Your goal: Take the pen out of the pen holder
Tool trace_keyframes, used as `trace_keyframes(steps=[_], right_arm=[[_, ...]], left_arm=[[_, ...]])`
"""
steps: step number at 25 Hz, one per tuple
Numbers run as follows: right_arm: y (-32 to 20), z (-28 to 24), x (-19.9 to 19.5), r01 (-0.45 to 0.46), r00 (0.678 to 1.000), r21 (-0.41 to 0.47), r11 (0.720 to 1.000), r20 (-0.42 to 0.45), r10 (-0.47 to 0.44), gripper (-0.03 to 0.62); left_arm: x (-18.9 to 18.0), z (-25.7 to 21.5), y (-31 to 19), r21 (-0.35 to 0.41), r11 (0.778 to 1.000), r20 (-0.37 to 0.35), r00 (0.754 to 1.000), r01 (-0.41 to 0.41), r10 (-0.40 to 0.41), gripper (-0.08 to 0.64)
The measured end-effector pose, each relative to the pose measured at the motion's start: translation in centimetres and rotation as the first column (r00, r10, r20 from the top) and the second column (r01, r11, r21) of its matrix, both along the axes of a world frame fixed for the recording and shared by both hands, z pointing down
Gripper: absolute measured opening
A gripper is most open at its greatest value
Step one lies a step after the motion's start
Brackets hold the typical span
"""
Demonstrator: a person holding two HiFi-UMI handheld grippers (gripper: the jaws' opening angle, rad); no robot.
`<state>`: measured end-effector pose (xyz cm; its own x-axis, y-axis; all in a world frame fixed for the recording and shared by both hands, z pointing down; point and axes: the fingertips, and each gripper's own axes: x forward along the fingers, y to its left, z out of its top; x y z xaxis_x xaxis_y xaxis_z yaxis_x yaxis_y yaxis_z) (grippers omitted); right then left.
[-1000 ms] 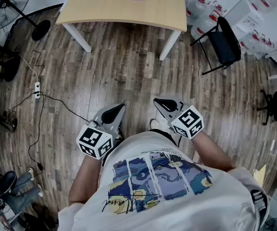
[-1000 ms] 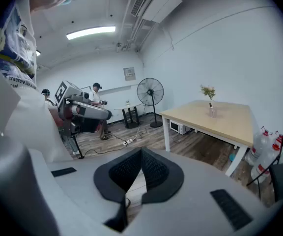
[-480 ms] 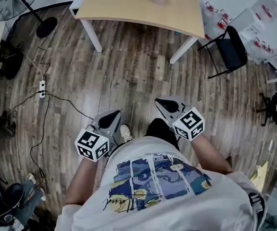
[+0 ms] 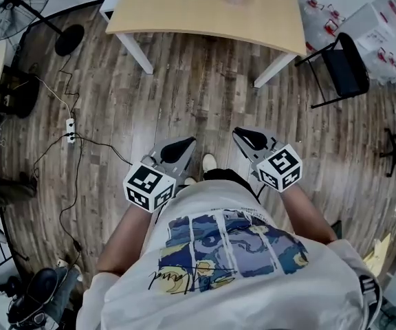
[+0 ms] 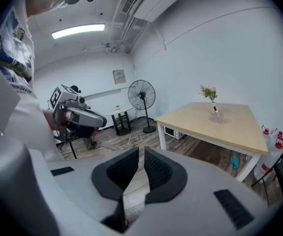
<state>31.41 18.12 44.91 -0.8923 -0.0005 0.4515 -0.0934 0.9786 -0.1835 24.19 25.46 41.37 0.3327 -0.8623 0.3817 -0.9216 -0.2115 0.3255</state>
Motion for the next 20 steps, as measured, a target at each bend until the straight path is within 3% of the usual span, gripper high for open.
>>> trace_keyframes(steps=[2,9,12,16,20], right_arm=[[-2.1,0.0,-1.8,0.007,1.000,0.008,1.000,0.010,-0.007,0.057],[-8.3,1.3,-6.0,-0.023,1.000,0.019,1.000,0.006,0.023,0.057],[-10.5,1.8,-8.9,-0.053,0.999,0.033,0.998,-0.005,0.053,0.054],[-14.5,2.0,-13.6,-0.149,0.988,0.075,0.986,-0.040,0.152,0.054],[-18.2,1.7,-18.4,-0.265,0.960,0.104,0.959,-0.059,0.272,0.054]], left_arm=[[-1.7,0.2,-2.1,-0.011,1.000,0.023,1.000,0.003,-0.003,0.009],[-6.2,0.6,-7.6,-0.005,0.999,0.036,0.999,0.034,-0.034,0.009],[-10.0,1.4,-8.8,-0.007,0.999,0.024,0.999,0.036,-0.036,0.009],[-16.0,2.7,-12.2,0.001,1.000,-0.027,1.000,-0.014,0.014,0.009],[-22.2,1.4,-15.6,0.036,0.995,-0.013,0.995,-0.098,0.099,0.009]])
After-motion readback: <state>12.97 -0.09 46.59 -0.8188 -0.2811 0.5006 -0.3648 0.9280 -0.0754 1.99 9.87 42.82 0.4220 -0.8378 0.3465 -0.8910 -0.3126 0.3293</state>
